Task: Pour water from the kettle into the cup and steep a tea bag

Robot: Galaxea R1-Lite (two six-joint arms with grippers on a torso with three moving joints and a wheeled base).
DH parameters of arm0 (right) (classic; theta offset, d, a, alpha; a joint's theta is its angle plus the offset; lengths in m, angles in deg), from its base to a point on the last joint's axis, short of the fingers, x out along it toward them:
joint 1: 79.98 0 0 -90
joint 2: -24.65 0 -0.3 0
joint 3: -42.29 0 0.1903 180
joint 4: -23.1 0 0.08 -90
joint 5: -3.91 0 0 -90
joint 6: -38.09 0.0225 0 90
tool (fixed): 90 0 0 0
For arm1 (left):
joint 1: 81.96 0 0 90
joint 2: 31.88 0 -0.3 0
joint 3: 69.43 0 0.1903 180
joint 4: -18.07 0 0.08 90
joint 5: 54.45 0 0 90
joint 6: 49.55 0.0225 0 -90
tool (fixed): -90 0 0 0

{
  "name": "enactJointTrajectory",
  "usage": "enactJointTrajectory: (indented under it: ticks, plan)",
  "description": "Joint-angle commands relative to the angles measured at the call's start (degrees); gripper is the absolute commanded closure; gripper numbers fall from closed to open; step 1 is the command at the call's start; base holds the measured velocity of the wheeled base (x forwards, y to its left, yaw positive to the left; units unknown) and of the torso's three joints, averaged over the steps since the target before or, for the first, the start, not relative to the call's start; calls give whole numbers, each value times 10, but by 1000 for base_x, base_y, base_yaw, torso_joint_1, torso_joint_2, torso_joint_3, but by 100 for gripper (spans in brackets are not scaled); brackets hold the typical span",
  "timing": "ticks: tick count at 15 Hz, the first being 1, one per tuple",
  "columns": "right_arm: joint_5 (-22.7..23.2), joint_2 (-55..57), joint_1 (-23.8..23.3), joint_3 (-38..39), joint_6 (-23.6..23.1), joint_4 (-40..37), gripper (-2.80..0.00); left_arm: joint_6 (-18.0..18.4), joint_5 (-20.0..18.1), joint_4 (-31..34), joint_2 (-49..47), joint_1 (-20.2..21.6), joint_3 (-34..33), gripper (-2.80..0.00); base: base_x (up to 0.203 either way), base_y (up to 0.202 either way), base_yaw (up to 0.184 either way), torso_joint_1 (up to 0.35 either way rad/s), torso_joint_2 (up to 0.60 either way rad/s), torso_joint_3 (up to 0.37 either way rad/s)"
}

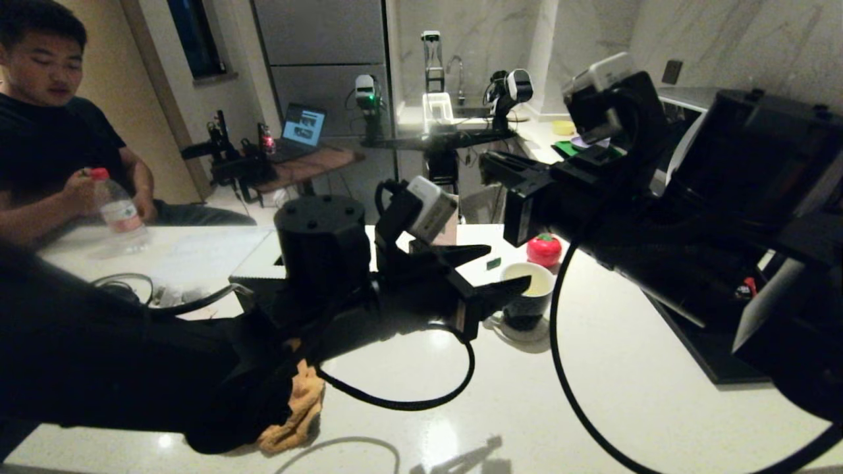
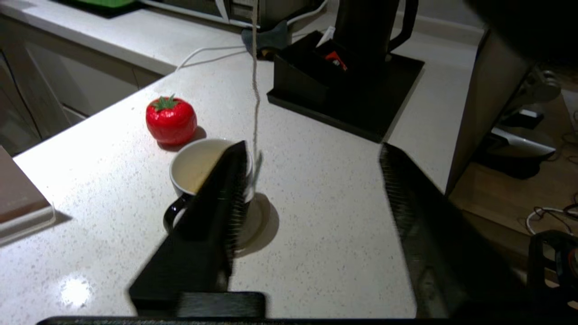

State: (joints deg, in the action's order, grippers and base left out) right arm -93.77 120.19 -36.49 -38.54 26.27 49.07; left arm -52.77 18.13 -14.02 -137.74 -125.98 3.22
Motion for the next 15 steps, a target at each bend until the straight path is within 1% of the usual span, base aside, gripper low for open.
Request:
enactJointTrajectory:
  ticks: [1,9,10,15]
  plan:
    - [-1,1,0,0,-1,3,0,-1,0,-7,-1,0,-1,0,0,0,0,0,0,0]
    - [-1,-1,1,-1,-1,-2,0,0,5,-8,-4,1,0,0,0,0,0,0,0,0]
    - [0,-2,1,-1,-9,-3,0,0,5,-8,-4,1,0,0,0,0,0,0,0,0]
    - [-1,-8,6,-1,-12,-4,0,0,5,-8,-5,2,0,0,0,0,0,0,0,0]
